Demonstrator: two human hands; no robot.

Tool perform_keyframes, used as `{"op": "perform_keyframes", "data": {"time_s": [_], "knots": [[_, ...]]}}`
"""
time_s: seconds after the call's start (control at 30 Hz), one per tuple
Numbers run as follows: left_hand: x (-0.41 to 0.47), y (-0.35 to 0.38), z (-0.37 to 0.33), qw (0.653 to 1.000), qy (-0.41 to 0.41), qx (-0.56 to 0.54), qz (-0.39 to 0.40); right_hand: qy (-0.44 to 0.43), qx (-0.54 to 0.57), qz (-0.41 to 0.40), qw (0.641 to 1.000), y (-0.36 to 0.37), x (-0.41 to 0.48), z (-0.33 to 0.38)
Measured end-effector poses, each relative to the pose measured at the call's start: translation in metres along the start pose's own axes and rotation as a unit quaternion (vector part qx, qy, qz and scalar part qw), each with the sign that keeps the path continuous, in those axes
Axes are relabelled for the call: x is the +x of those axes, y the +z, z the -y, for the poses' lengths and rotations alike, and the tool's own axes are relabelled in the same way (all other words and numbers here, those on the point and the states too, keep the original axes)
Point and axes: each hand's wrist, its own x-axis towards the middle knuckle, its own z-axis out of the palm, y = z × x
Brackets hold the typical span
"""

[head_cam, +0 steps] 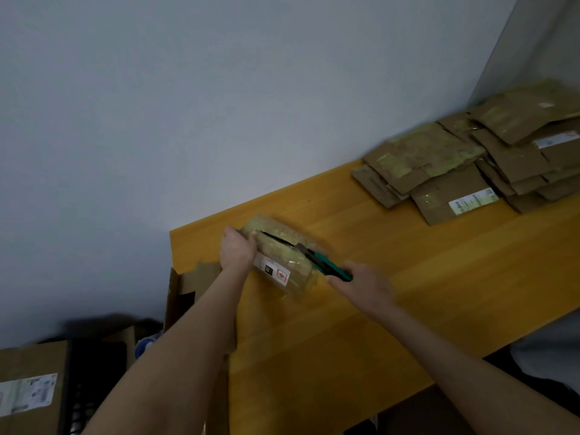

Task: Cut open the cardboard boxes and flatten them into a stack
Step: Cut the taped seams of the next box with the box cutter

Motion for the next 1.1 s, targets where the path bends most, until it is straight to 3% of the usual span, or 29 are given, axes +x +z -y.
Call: {"op": "perform_keyframes", "data": {"time_s": [0.03,0.13,0.33,0.53,0.63,0.7,0.77,0.83,1.0,1.1], "knots": [[-0.001,0.0,0.002,1.0,-0.015,-0.005,0.008,0.029,0.083,-0.008,0.996,0.001,0.001,0.001],[-0.006,0.004,0.008,1.0,-0.024,-0.004,0.017,0.155,0.305,-0.031,0.939,-0.002,0.012,0.008],[-0.017,0.002,0.008,0.996,0.04,0.081,0.024,0.198,0.432,0.04,0.879,0.005,0.028,0.022],[-0.031,0.002,0.018,0.987,0.017,0.156,0.025,0.181,0.485,0.048,0.854,0.003,0.048,0.033],[-0.033,0.002,0.009,0.952,0.134,0.274,0.015,0.194,0.505,0.059,0.839,0.007,0.051,0.028],[-0.03,0.007,-0.002,0.906,0.249,0.332,0.08,0.197,0.514,0.061,0.833,0.009,0.053,0.025],[-0.029,0.016,-0.013,0.858,0.313,0.379,0.148,0.197,0.515,0.063,0.832,0.009,0.055,0.024],[-0.027,0.026,-0.023,0.836,0.331,0.407,0.162,0.193,0.504,0.062,0.839,0.007,0.056,0.025],[-0.018,0.033,-0.029,0.828,0.326,0.434,0.142,0.196,0.352,-0.02,0.915,0.0,0.041,0.001],[-0.013,0.031,-0.023,0.83,0.322,0.431,0.146,0.154,0.229,-0.019,0.961,0.003,0.019,-0.015]]}}
